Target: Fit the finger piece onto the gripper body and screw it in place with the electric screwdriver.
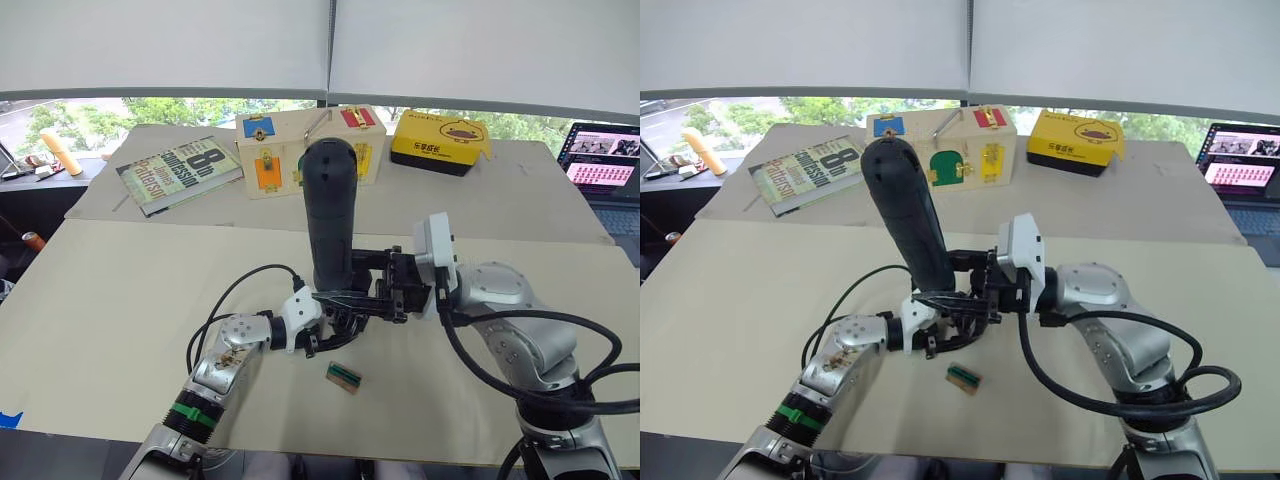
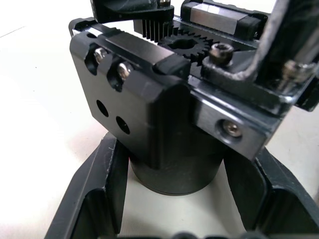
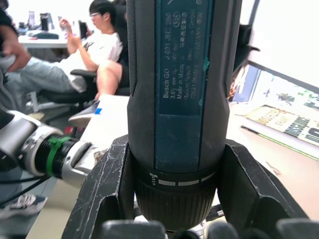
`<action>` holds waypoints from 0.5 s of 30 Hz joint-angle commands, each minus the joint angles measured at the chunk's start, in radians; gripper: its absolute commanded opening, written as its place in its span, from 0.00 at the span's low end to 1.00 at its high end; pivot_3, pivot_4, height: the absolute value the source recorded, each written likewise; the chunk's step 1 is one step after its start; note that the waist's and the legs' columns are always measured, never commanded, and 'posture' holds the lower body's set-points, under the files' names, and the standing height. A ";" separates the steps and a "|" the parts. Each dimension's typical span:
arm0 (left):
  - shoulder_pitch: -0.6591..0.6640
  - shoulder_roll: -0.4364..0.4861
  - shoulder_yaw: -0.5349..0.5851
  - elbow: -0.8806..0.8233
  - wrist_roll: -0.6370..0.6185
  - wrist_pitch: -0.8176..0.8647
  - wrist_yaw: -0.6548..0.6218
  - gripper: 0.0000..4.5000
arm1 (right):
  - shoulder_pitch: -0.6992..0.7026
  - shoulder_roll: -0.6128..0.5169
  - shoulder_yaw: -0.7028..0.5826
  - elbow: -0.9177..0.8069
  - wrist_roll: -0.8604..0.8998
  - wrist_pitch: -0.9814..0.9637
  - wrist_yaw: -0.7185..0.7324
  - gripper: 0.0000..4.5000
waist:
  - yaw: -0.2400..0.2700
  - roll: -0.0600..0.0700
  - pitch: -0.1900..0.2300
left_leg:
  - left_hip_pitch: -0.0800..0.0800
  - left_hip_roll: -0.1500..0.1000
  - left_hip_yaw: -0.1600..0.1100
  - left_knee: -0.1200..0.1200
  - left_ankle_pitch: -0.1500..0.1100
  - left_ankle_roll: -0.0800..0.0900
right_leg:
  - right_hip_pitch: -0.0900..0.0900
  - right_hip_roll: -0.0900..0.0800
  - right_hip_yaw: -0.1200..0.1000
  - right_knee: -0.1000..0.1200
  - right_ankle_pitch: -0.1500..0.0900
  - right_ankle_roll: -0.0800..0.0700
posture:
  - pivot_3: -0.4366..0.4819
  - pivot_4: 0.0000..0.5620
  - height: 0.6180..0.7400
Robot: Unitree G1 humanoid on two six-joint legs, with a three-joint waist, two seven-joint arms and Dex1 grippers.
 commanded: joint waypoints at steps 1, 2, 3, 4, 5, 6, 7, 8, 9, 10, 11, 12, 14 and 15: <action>0.031 0.001 -0.049 0.045 0.023 0.049 -0.014 0.51 | 0.019 0.010 -0.026 0.003 0.007 -0.035 -0.015 0.42 | 0.000 0.000 0.000 | 0.000 0.000 0.000 0.000 0.000 0.000 | 0.000 0.000 0.000 0.000 0.000 0.000 | 0.48 0.27 1.00; 0.031 0.001 -0.049 0.045 0.023 0.048 -0.014 0.51 | 0.023 0.011 -0.026 0.006 0.006 -0.037 -0.017 0.42 | 0.000 0.000 0.000 | 0.000 0.000 0.000 0.000 0.000 0.000 | 0.000 0.000 0.000 0.000 0.000 0.000 | 0.48 0.27 1.00; 0.030 0.000 -0.049 0.046 0.023 0.048 -0.014 0.51 | 0.029 0.013 -0.026 0.009 0.004 -0.037 -0.024 0.42 | 0.000 0.000 0.000 | 0.000 0.000 0.000 0.000 0.000 0.000 | 0.000 0.000 0.000 0.000 0.000 0.000 | 0.48 0.27 1.00; 0.030 0.000 -0.049 0.047 0.023 0.047 -0.014 0.51 | 0.033 0.015 -0.026 0.011 0.002 -0.038 -0.029 0.42 | 0.000 0.000 0.000 | 0.000 0.000 0.000 0.000 0.000 0.000 | 0.000 0.000 0.000 0.000 0.000 0.000 | 0.48 0.27 1.00; 0.030 0.000 -0.049 0.047 0.023 0.047 -0.014 0.51 | 0.037 0.016 -0.025 0.013 0.001 -0.039 -0.034 0.42 | 0.000 0.000 0.000 | 0.000 0.000 0.000 0.000 0.000 0.000 | 0.000 0.000 0.000 0.000 0.000 0.000 | 0.48 0.27 1.00; 0.030 0.000 -0.049 0.047 0.023 0.047 -0.014 0.51 | 0.043 0.016 -0.023 0.015 -0.003 -0.043 -0.038 0.42 | 0.000 0.000 -0.001 | 0.001 0.000 0.000 0.000 0.000 0.000 | 0.000 0.000 0.000 0.000 0.000 0.000 | 0.48 0.27 1.00; 0.029 0.000 -0.049 0.047 0.023 0.046 -0.014 0.51 | 0.048 0.017 -0.020 0.017 -0.008 -0.049 -0.041 0.42 | 0.000 0.000 -0.001 | 0.001 0.000 0.000 0.000 0.000 0.000 | 0.001 0.000 0.000 0.000 0.000 0.000 | 0.48 0.27 1.00; 0.029 0.000 -0.049 0.048 0.023 0.045 -0.014 0.51 | 0.053 0.017 -0.017 0.019 -0.011 -0.052 -0.043 0.42 | 0.000 0.000 -0.002 | 0.001 0.000 0.000 0.000 0.000 0.000 | 0.001 0.000 0.000 0.000 0.000 0.000 | 0.48 0.27 1.00; 0.028 0.000 -0.049 0.048 0.023 0.045 -0.015 0.51 | 0.057 0.016 -0.014 0.019 -0.012 -0.054 -0.044 0.42 | 0.000 0.000 -0.002 | 0.001 0.000 0.000 0.000 0.000 0.000 | 0.001 0.000 0.000 0.000 0.000 0.000 | 0.48 0.27 1.00; 0.028 0.001 -0.048 0.049 0.023 0.044 -0.015 0.51 | 0.061 0.014 -0.011 0.019 -0.014 -0.056 -0.043 0.42 | -0.001 0.000 -0.002 | 0.001 0.000 0.000 0.000 0.000 0.000 | 0.001 0.000 0.000 0.000 0.000 0.000 | 0.48 0.27 1.00; 0.028 0.001 -0.048 0.050 0.023 0.044 -0.015 0.51 | 0.066 0.012 -0.007 0.018 -0.015 -0.056 -0.044 0.42 | -0.001 0.000 -0.002 | 0.001 0.000 0.000 0.000 0.000 0.000 | 0.001 0.000 0.001 0.000 0.000 0.000 | 0.48 0.27 1.00; 0.027 0.001 -0.048 0.050 0.023 0.044 -0.016 0.51 | 0.071 0.011 -0.004 0.019 -0.017 -0.057 -0.045 0.42 | -0.001 0.000 -0.002 | 0.001 0.000 0.000 0.000 0.000 0.000 | 0.001 0.000 0.001 0.000 0.000 0.000 | 0.48 0.27 1.00; 0.026 0.001 -0.048 0.052 0.023 0.043 -0.016 0.51 | 0.080 0.009 0.004 0.021 -0.023 -0.054 -0.050 0.42 | -0.001 0.000 -0.003 | 0.001 0.000 0.000 0.000 0.000 0.000 | 0.001 0.000 0.001 0.000 0.000 0.000 | 0.48 0.27 1.00; 0.026 0.001 -0.048 0.052 0.023 0.043 -0.016 0.51 | 0.084 0.008 0.008 0.022 -0.025 -0.053 -0.052 0.42 | -0.001 0.000 -0.003 | 0.001 0.000 0.000 0.000 0.000 0.000 | 0.001 0.000 0.001 0.000 0.000 0.000 | 0.48 0.27 1.00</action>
